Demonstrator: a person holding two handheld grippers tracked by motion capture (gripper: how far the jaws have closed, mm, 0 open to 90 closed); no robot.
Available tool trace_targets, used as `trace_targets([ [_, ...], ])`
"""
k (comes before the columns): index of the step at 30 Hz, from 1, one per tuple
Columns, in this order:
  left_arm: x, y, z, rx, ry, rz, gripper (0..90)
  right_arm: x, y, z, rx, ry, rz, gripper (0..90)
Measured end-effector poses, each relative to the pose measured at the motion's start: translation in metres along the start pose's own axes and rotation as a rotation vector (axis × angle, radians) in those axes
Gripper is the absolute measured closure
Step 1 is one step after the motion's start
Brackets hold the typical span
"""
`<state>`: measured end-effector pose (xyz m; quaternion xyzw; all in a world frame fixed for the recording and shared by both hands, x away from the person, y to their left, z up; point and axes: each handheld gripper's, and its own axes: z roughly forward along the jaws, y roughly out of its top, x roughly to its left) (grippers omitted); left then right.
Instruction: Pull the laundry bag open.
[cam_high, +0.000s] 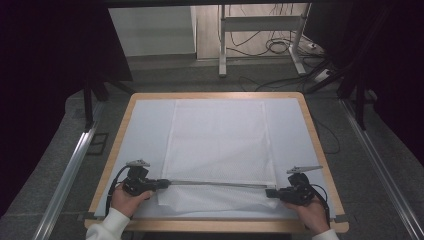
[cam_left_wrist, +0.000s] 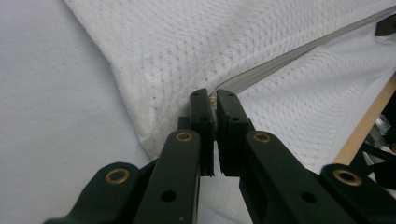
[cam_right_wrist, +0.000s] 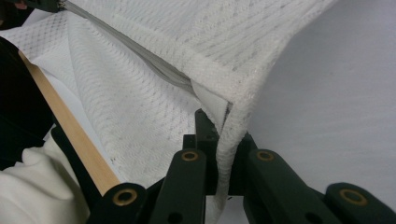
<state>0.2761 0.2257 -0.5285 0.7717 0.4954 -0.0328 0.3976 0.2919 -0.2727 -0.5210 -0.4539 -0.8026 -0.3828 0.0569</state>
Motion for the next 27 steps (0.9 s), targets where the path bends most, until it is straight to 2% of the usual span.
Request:
trace_targets([
  [6,0.003,-0.003,-0.003,-0.004,-0.009,-0.008,87.4,0.0,-0.001,0.0,0.0,-0.008,0.002,87.4],
  [10,0.006,-0.005,-0.009,-0.022,0.008,-0.013,87.4,-0.001,0.0,-0.002,-0.003,-0.008,0.001,87.4],
  [13,0.01,-0.007,-0.013,-0.03,-0.005,-0.03,87.4,-0.002,-0.001,-0.003,-0.008,-0.009,0.005,87.4],
  [17,0.01,-0.01,-0.015,-0.024,0.013,-0.018,87.4,-0.001,0.0,-0.003,-0.007,-0.008,0.002,87.4],
  [21,0.013,-0.014,-0.016,-0.016,0.003,-0.025,87.5,-0.001,-0.001,-0.003,-0.01,-0.008,0.002,87.4],
  [27,0.015,-0.015,-0.018,-0.017,0.017,-0.023,87.5,0.0,0.001,-0.003,-0.011,-0.003,-0.003,87.4],
])
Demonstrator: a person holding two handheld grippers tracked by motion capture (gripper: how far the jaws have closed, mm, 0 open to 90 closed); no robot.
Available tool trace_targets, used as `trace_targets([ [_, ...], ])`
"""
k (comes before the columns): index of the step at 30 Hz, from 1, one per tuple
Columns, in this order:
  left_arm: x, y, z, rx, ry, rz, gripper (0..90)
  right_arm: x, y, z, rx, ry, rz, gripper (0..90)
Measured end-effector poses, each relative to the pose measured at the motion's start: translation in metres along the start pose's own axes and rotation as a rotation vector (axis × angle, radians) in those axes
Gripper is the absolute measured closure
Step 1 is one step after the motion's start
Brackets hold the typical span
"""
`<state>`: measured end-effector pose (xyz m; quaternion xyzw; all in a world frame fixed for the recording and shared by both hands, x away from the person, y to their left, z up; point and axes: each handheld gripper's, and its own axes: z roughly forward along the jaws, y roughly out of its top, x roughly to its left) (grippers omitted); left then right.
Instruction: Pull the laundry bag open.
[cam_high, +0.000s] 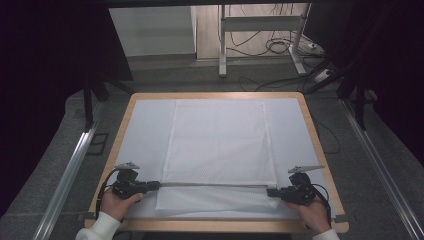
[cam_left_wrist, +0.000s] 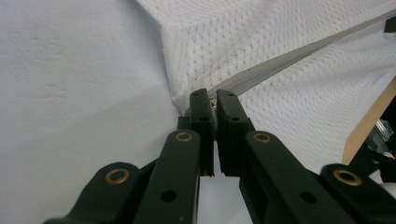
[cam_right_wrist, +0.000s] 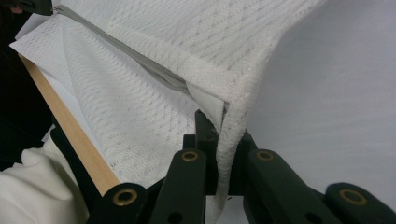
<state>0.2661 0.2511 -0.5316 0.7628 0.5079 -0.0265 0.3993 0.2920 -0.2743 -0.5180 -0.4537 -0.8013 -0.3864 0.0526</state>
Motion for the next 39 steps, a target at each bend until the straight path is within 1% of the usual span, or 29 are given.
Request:
trace_targets([
  [2,-0.001,0.0,0.001,0.001,0.003,0.005,87.4,0.0,0.0,0.0,-0.005,0.001,0.003,87.4],
  [3,-0.001,0.0,0.002,0.0,0.001,0.001,87.5,-0.001,0.001,-0.001,-0.007,0.005,0.004,87.4],
  [7,-0.005,0.0,0.001,-0.001,0.015,0.014,87.4,-0.002,0.002,-0.002,-0.014,0.008,0.006,87.4],
  [16,-0.005,0.0,0.0,-0.016,0.025,0.019,87.3,0.0,0.003,-0.002,-0.025,0.013,-0.011,86.9],
  [24,-0.008,-0.002,-0.001,-0.028,0.034,0.038,87.2,0.002,0.002,-0.002,-0.03,-0.001,-0.024,86.2],
  [25,-0.008,-0.002,0.0,-0.03,0.035,0.041,87.1,0.003,0.002,-0.003,-0.032,-0.002,-0.029,85.1],
  [27,-0.008,-0.003,-0.001,-0.043,0.04,0.054,86.2,0.004,0.002,-0.004,-0.038,-0.022,-0.044,75.4],
  [28,-0.008,-0.003,-0.001,-0.055,0.042,0.062,85.0,0.004,0.001,-0.005,-0.042,-0.032,-0.048,71.4],
  [30,-0.007,-0.004,-0.004,-0.087,0.057,0.081,79.0,0.003,0.0,-0.008,-0.058,-0.041,-0.038,67.7],
  [31,-0.007,-0.004,-0.006,-0.102,0.058,0.083,75.0,0.002,0.0,-0.009,-0.065,-0.045,-0.034,65.9],
  [33,-0.007,-0.005,-0.009,-0.125,0.063,0.082,71.2,0.001,-0.001,-0.013,-0.077,-0.049,-0.035,63.1],
  [35,-0.008,-0.006,-0.01,-0.141,0.077,0.084,64.6,0.0,-0.002,-0.015,-0.093,-0.058,-0.028,56.6],
  [37,-0.01,-0.005,-0.011,-0.157,0.083,0.087,55.2,-0.001,-0.002,-0.018,-0.105,-0.073,-0.021,51.2],
  [39,-0.012,-0.004,-0.012,-0.165,0.102,0.099,48.2,-0.002,-0.001,-0.021,-0.12,-0.104,-0.015,43.9],
])
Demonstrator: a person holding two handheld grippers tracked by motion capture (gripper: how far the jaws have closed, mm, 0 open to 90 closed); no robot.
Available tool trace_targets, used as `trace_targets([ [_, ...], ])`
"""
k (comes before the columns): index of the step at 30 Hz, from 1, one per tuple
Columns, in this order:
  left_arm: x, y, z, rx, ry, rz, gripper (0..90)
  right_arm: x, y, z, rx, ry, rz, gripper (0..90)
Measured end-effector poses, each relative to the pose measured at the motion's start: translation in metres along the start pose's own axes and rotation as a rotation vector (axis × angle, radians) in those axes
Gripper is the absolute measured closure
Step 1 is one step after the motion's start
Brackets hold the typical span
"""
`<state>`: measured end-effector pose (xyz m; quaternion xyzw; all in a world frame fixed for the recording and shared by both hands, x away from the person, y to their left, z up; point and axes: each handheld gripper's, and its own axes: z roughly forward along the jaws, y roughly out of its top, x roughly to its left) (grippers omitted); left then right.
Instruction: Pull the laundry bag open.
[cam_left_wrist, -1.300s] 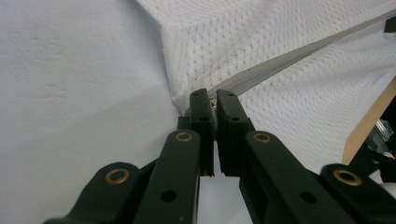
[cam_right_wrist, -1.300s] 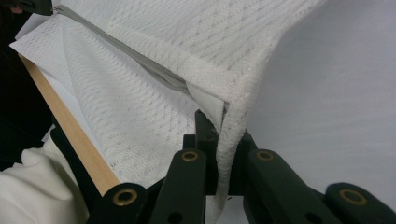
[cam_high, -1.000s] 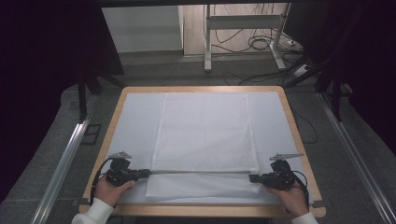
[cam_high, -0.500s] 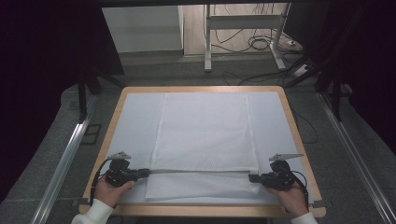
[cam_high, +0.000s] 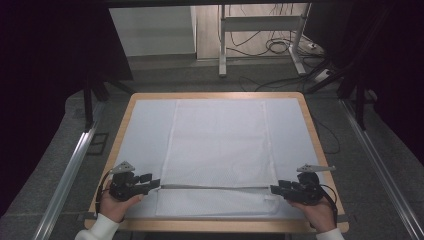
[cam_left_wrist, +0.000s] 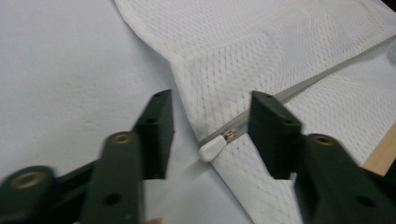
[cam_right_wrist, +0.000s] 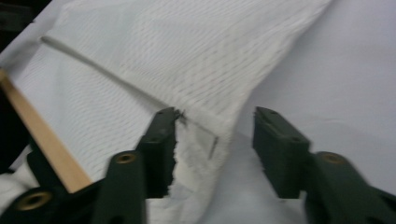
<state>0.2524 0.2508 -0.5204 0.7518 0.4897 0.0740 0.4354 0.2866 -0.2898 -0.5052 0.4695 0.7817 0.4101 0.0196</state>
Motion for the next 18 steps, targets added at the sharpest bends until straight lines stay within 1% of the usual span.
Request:
trace_targets([
  [3,-0.003,0.002,-0.002,-0.015,0.018,0.025,42.5,0.0,0.001,-0.004,-0.026,-0.027,-0.007,38.2],
  [4,-0.004,0.002,-0.002,-0.021,0.027,0.031,39.4,0.0,0.002,-0.005,-0.034,-0.029,-0.015,37.0],
  [7,-0.007,0.005,-0.003,-0.027,0.047,0.051,34.8,0.002,0.004,-0.007,-0.058,-0.037,-0.054,34.6],
  [10,-0.011,0.01,-0.001,-0.03,0.054,0.083,31.1,0.006,0.007,-0.007,-0.078,-0.057,-0.099,31.4],
  [12,-0.013,0.013,0.001,-0.032,0.062,0.109,29.7,0.008,0.01,-0.007,-0.095,-0.066,-0.13,30.6],
  [14,-0.015,0.017,0.003,-0.038,0.069,0.139,28.8,0.009,0.014,-0.008,-0.11,-0.091,-0.157,30.3],
  [18,-0.016,0.023,0.006,-0.053,0.069,0.165,28.5,0.007,0.023,-0.009,-0.133,-0.11,-0.192,29.8],
])
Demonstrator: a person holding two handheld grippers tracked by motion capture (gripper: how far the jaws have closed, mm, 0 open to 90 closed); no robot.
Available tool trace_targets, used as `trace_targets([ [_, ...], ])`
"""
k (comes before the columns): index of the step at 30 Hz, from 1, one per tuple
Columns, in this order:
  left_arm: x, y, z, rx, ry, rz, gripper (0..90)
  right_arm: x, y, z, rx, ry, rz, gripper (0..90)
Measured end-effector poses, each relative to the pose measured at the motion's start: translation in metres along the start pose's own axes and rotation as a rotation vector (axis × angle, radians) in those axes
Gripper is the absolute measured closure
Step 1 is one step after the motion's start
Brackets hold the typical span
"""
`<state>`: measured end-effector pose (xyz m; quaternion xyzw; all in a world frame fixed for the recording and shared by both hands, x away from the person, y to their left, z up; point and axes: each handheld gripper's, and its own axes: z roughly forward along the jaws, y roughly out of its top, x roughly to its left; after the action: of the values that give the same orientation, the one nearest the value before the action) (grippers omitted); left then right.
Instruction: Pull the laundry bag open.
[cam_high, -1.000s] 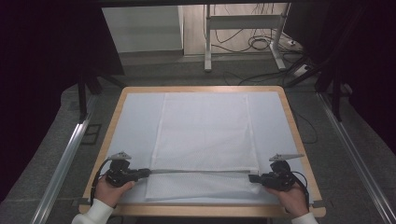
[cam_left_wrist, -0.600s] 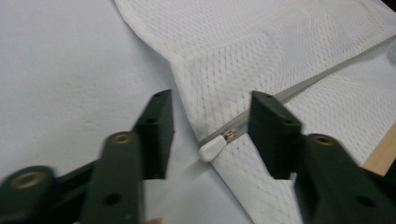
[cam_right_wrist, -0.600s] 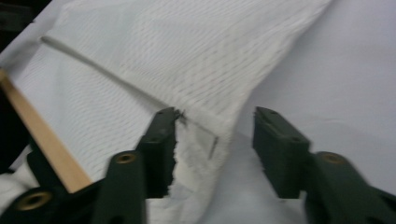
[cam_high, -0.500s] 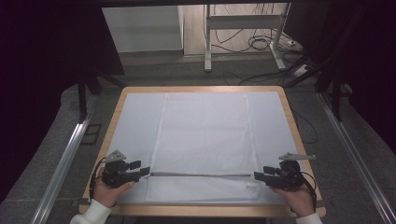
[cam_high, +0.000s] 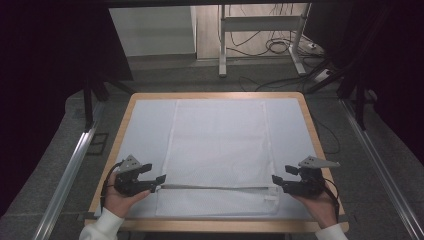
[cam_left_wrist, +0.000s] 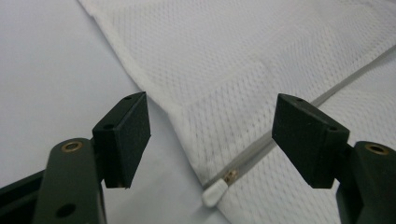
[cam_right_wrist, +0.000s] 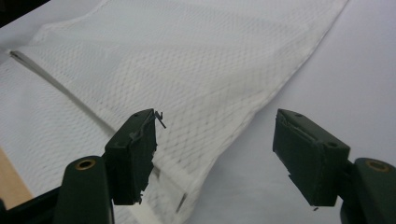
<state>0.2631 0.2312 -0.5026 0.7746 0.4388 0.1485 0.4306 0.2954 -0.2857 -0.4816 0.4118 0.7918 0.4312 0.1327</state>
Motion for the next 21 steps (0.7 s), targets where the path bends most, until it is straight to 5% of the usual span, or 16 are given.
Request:
trace_targets([
  [12,0.014,0.004,0.01,-0.008,0.083,0.11,26.5,-0.018,0.007,0.007,-0.038,-0.096,-0.066,29.5],
  [21,0.018,0.0,0.007,-0.012,0.08,0.087,26.9,-0.02,-0.003,0.004,-0.035,-0.094,-0.057,29.8],
])
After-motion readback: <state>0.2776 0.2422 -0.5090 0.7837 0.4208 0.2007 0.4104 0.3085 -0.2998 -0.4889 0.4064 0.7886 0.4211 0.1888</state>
